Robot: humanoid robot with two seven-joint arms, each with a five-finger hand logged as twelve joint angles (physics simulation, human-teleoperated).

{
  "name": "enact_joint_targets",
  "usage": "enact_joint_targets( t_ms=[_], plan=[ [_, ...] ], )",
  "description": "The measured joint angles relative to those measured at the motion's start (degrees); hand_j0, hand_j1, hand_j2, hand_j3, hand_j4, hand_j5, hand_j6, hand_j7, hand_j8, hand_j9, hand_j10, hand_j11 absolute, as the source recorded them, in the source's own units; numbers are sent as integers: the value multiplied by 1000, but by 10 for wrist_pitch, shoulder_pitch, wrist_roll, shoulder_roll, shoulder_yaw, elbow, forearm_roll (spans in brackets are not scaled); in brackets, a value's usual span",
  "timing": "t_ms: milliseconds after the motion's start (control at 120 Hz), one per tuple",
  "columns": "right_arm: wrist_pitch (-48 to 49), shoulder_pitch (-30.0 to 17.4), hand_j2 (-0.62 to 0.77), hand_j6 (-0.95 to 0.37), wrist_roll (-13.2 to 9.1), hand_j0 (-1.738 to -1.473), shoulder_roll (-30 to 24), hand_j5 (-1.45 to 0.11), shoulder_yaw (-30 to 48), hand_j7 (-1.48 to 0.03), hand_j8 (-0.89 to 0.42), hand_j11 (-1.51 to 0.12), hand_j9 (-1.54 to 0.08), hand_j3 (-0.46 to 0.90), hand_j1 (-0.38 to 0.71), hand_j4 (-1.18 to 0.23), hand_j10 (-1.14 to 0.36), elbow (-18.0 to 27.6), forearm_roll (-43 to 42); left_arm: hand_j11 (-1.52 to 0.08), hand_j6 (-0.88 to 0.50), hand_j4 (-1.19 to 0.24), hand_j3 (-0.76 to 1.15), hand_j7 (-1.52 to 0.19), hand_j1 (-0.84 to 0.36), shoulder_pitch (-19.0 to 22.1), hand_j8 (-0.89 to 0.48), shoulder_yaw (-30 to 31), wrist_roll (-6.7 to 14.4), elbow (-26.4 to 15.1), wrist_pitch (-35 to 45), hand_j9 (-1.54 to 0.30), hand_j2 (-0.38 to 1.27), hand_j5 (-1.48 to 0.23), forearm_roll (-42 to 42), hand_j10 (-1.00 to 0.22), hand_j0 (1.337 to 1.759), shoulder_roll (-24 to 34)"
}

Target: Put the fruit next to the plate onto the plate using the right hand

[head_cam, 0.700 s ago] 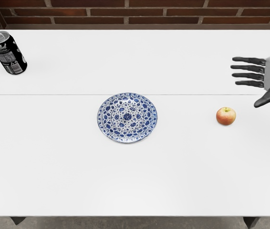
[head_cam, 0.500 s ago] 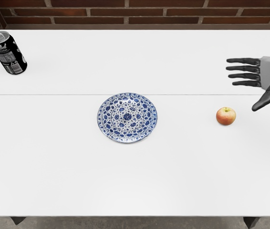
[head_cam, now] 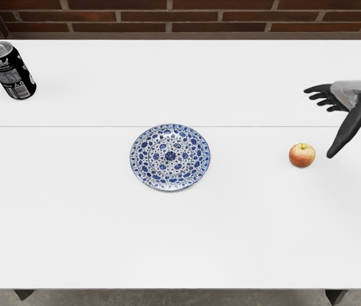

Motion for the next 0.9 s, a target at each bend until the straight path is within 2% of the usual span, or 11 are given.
enact_joint_targets(
  t_ms=[233, 367, 900],
  plan=[
    [-148, -19, -6, -47, -7, -1658, 94, -52, -55, -52, -46, -52, -52, 0, -303, -45, -44, -20, -133, -304, -234, -234, 0, -304, 69, 0, -234, 0, 0, 0, 0, -304, 47, -304, 0, -234, 1658, 0],
    [-188, -32, -8, -56, -8, -1658, 117, -63, -86, -62, -54, -63, -63, 0, -294, -53, -52, -32, -171, -304, -234, -234, 0, -304, 69, 0, -234, 0, 0, 0, 0, -304, 47, -304, 0, -234, 1658, 0],
    [-333, -98, -53, -291, -8, -1658, 157, -371, -112, -370, -290, -370, -371, 0, -10, -289, -289, -29, -212, -304, -234, -234, 0, -304, 69, 0, -234, 0, 0, 0, 0, -304, 47, -304, 0, -234, 1658, 0]
  ],
)
